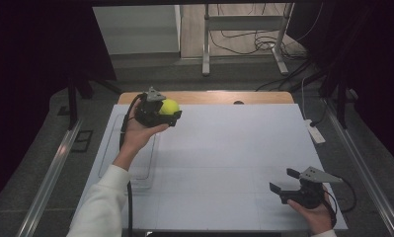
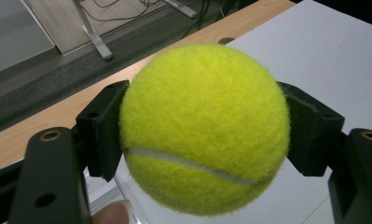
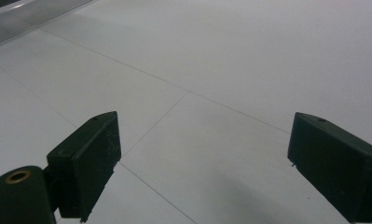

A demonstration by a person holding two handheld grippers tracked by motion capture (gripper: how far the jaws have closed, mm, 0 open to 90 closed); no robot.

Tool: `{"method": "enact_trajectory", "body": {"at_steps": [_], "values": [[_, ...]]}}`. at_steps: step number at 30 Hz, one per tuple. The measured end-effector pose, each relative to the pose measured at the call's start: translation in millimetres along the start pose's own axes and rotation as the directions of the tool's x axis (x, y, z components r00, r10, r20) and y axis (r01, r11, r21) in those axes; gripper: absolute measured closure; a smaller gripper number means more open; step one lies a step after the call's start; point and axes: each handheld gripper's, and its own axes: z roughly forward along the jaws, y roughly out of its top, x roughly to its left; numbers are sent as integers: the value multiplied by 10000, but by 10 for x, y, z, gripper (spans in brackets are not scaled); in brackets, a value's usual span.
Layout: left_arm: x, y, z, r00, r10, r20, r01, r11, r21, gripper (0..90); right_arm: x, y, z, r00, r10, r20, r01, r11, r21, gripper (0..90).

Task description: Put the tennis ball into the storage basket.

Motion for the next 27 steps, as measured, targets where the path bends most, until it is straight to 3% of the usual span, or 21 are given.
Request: {"method": "enact_trajectory", "body": {"at_steps": [27], "values": [[230, -48, -60, 9971, -492, -582, 490, 9988, -42, 264, 0, 0, 1, 10000, 5, 10, -5, 10000, -2, 99]]}}
